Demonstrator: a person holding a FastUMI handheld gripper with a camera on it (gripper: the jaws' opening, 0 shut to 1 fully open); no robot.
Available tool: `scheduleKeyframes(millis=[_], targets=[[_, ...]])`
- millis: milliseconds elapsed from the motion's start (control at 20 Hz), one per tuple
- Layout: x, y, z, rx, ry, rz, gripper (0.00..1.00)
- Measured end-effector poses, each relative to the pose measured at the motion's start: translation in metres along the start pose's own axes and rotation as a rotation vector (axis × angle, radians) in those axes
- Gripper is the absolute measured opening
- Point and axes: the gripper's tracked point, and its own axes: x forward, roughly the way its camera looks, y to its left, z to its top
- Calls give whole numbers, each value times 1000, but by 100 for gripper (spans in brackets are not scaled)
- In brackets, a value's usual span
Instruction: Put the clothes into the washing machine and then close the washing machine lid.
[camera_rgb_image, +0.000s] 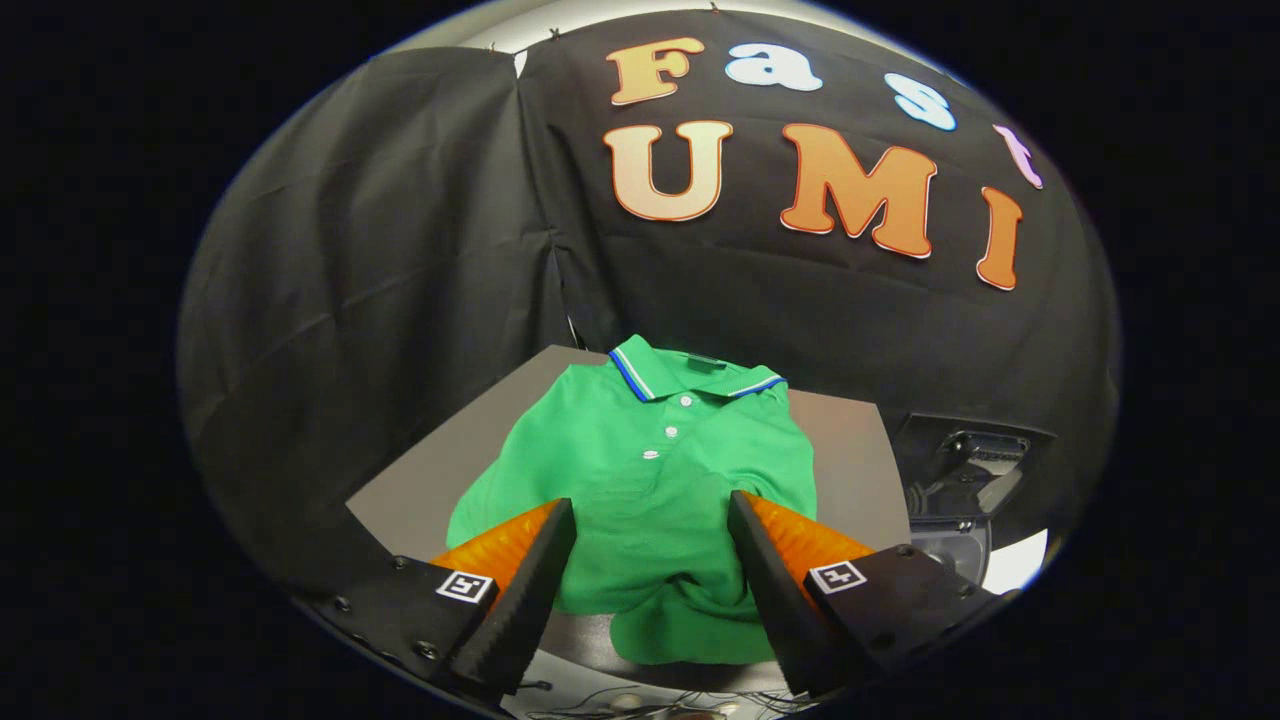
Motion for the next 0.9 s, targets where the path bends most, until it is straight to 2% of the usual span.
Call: scheduleKeyframes(millis=[250,400,450,500,550,650,750,800,900], targets=[[12,-5,-11,-22,3,-18,99],[16,-8,-10,-12,15,-11,86],[17,-11,-10,-3,20,-11,86],[18,-12,-10,11,25,1,72],[18,-14,-10,19,24,1,70],[18,-16,-10,44,29,27,53],[18,-16,-10,55,38,48,43],[18,-17,-10,57,46,52,43],[19,-18,-10,59,45,60,34]])
